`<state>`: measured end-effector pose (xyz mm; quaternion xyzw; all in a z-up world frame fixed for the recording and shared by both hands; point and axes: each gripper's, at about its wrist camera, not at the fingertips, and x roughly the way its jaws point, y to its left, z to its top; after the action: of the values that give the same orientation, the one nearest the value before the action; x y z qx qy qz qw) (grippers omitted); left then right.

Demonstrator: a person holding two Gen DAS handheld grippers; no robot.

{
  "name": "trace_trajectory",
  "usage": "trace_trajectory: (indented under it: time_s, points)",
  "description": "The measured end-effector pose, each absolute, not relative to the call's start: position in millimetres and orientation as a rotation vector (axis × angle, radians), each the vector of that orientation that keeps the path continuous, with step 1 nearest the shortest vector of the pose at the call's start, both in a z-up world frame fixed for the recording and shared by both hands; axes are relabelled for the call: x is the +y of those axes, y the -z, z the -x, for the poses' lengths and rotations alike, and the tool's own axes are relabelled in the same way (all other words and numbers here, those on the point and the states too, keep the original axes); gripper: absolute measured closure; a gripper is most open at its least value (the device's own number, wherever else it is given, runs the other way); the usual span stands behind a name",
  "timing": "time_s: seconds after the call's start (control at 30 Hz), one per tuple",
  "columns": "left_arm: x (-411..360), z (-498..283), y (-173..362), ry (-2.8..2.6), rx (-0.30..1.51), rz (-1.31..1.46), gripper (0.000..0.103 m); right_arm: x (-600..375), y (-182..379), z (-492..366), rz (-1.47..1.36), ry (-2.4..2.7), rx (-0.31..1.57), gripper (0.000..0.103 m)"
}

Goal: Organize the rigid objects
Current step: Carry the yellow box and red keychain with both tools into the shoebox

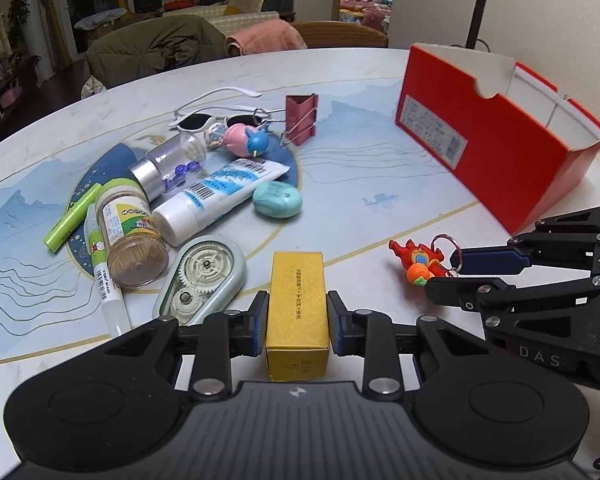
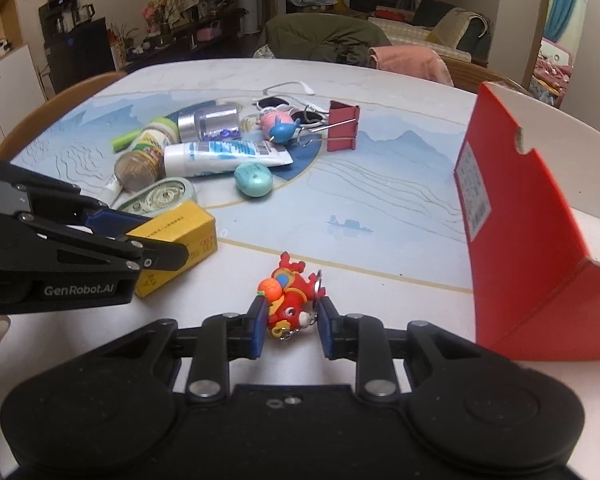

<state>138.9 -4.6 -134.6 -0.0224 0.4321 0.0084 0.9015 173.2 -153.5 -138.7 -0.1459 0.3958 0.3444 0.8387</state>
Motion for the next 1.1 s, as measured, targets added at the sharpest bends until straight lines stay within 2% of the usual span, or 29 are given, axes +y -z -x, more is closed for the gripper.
trace_trajectory:
  time_s: [0.57,0.83,1.1]
  points:
    - [-40,-139,58,0.073,0.755,0.072,0.074,-213,59,-179,0.168,-0.706,0.771,0.078]
    - [-78,-171,21,0.125,0.673,0.037,0.074,-255,25,-212,0.125,-0.635,0.702,0.078]
    - [-123,-225,14,0.180,0.685,0.017,0.074,-292,22,-254,0.120,-0.545,0.687,0.078]
